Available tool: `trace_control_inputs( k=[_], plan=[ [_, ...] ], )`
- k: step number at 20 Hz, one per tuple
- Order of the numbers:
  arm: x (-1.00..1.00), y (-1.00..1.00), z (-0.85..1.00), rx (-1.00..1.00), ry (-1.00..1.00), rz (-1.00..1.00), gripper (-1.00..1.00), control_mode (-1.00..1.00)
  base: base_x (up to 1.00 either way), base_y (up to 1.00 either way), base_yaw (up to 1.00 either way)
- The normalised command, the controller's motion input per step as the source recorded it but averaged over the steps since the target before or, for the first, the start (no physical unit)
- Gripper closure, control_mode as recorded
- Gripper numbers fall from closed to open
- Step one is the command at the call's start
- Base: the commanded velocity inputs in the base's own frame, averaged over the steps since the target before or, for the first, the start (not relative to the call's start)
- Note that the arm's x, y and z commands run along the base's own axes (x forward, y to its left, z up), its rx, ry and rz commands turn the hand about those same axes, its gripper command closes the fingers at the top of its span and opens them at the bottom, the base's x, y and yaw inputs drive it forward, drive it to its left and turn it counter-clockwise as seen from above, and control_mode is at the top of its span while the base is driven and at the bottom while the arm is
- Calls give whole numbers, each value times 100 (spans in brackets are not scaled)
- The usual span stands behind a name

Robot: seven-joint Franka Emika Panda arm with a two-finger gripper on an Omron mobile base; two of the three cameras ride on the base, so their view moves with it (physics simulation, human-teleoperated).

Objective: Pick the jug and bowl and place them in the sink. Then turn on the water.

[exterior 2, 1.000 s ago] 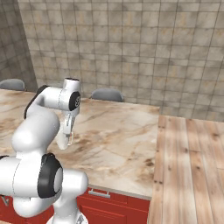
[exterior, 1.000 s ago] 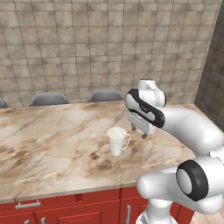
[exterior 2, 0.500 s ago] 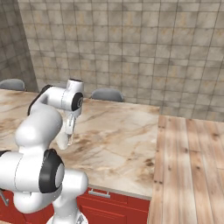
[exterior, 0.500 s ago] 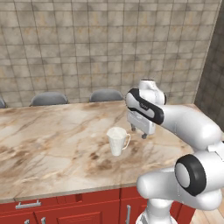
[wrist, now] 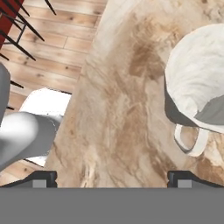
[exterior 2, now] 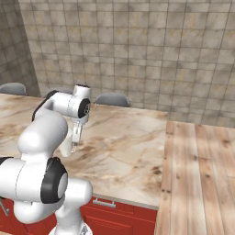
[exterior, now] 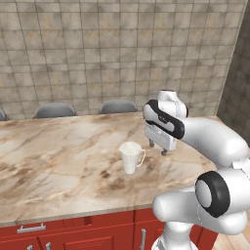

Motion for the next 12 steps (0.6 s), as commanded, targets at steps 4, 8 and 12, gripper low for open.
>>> trace_control_inputs(
  k=[4,8,12],
  plan=[
    [3,-17,0,0,0,0,-100,-100,0,0,0],
    [9,-14,0,0,0,0,-100,-100,0,0,0],
    [4,-1,-1,0,0,0,-100,-100,0,0,0]
  ],
)
